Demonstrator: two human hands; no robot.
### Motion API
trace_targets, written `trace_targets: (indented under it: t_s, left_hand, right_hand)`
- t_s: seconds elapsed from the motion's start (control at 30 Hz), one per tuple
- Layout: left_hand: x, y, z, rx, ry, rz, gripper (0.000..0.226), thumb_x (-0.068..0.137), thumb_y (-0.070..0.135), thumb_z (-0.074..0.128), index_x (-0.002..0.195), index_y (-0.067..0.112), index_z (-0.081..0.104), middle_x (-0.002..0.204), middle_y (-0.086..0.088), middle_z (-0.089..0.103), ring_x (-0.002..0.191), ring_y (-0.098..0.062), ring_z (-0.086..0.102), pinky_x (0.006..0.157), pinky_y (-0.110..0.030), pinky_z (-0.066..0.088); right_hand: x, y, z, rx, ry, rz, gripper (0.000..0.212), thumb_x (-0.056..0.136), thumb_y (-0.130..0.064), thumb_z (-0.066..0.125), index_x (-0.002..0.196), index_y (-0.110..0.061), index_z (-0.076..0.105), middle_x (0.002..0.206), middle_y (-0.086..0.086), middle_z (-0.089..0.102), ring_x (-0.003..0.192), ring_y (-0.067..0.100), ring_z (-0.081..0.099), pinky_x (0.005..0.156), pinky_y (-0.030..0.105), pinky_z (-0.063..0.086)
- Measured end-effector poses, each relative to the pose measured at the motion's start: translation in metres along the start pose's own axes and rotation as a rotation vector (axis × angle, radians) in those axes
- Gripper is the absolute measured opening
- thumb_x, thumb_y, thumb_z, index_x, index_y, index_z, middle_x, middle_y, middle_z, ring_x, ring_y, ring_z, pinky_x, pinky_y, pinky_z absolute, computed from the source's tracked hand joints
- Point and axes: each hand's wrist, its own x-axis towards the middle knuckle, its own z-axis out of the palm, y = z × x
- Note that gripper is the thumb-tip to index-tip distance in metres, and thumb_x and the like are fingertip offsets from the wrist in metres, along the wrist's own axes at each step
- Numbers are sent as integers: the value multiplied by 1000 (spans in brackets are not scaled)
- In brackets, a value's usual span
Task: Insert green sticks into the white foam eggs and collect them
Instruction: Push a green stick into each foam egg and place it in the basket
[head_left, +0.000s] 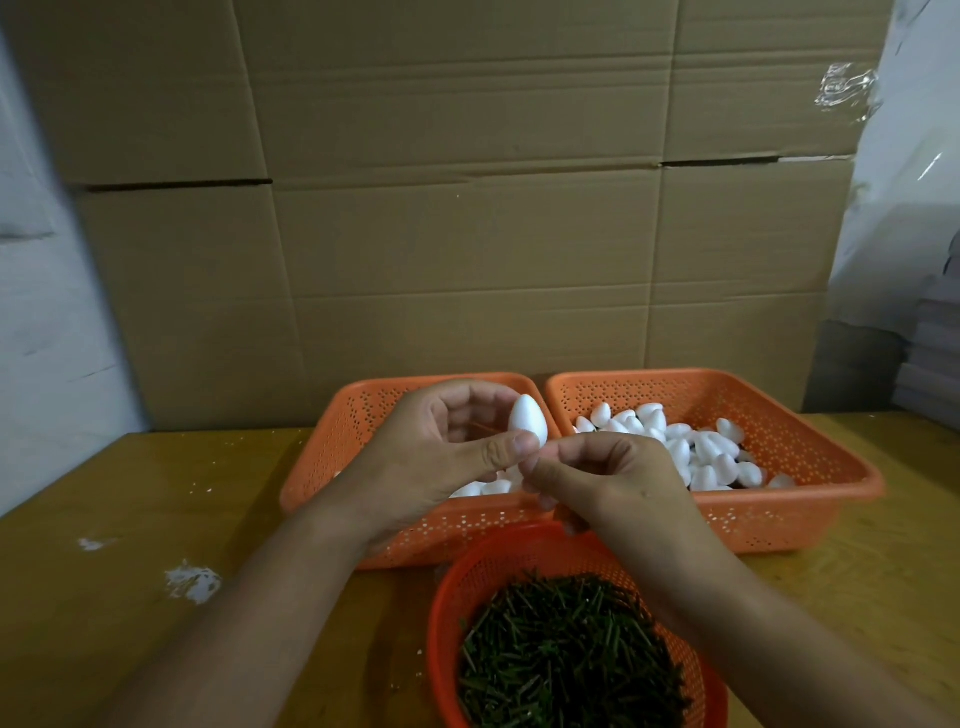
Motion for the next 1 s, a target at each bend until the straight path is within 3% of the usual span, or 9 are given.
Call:
trace_targets:
  t_s: [0.13,0.27,0.4,0.67,0.83,1.0]
  left_hand:
    - [0,-1,-1,20,-5,-5,24,77,28,80,96,16,73,99,-11,75,90,-18,71,77,-28,56]
    - [0,-1,-3,-3,-33,-32,24,81,31,79,101,17,75,99,-8,76,91,-17,71,77,-27,55]
    - [1,-4,-6,-53,-87,-67,25,84,29,75,104,14,74,97,-10,74,92,-26,69,85,-42,54]
    - [0,-4,-7,-135,-133,-95,33,82,34,73,110,17,74,104,-10,73,93,-22,67,82,-31,57]
    - [0,-2,-5,-163,-72,-82,39,76,34,78,113,21,73,109,-9,74,91,-18,70,77,-28,57]
    - [0,-2,-3,-122,-48,-39,40,77,30,80,114,20,72,112,-7,75,97,-22,73,80,-30,60]
  right_hand:
    - [-1,1,1,-52,-7,-25,17,86,-17,75,72,-7,76,62,10,64,52,14,50,49,22,42]
    - [-2,1,0,-45,-54,-33,18,88,-15,71,72,-8,76,64,8,67,60,13,57,51,20,45]
    - [-2,-2,-1,-52,-119,-44,22,90,-14,68,70,-15,76,67,4,70,62,8,61,52,20,46]
    - [-3,-4,-1,-26,-156,-9,27,94,-14,63,70,-17,74,69,0,71,64,7,62,52,19,46]
    - [0,-2,-1,20,-55,-23,15,91,-17,68,79,-12,76,64,-2,69,54,4,58,49,18,44]
    - [0,-3,-2,28,-1,-41,13,84,-19,75,72,-12,77,61,1,67,51,6,55,47,18,44]
